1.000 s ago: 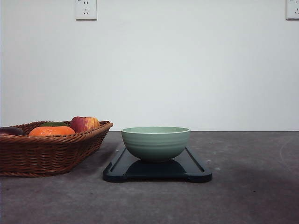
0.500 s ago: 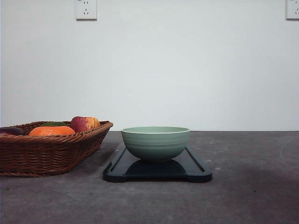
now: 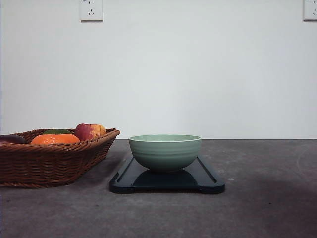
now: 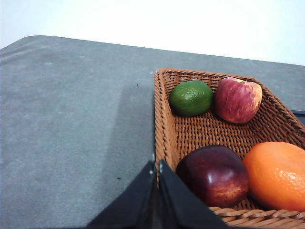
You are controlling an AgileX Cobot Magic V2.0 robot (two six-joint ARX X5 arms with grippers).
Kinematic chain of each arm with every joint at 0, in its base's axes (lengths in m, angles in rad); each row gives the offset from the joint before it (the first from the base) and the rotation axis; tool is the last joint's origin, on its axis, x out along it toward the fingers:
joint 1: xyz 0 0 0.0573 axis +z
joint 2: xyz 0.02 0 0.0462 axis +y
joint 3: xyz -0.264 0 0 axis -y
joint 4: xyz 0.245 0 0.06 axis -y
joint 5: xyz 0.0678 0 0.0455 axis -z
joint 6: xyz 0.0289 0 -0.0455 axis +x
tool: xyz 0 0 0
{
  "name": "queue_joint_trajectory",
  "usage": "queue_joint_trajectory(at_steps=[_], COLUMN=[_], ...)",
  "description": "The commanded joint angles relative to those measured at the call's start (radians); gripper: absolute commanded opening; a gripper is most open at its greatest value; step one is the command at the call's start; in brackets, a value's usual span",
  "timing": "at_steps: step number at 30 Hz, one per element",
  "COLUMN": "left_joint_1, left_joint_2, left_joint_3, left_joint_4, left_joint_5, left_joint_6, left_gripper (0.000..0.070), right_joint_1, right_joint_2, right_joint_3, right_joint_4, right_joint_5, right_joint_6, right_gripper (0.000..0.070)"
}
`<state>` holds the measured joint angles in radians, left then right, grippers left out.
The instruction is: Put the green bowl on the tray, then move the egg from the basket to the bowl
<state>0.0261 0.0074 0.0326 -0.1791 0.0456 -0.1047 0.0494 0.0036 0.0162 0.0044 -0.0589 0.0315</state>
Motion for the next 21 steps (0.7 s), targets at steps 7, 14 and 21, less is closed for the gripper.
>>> queue_joint_trajectory(at_steps=[7,14,21], left_joint_1=[0.001,0.001,0.001], left_joint_2=[0.001,0.001,0.001], left_joint_3=[-0.019,-0.019,-0.019], left_joint_4=[-0.008,-0.008,-0.008], left_joint_5=[-0.002,-0.002,-0.002], left_joint_6=[0.007,0.007,0.007], left_gripper=[0.0000,0.0000,0.0000], right_joint_1=[0.000,0.000,0.000], right_joint_2=[0.000,0.000,0.000], right_joint_3=[-0.004,-0.004,-0.004], right_joint_4=[0.011,0.011,0.011], right_joint_5=[0.001,0.001,0.001], right_joint_6=[0.013,0.013,0.013], right_gripper=[0.0017,0.0017,0.0017])
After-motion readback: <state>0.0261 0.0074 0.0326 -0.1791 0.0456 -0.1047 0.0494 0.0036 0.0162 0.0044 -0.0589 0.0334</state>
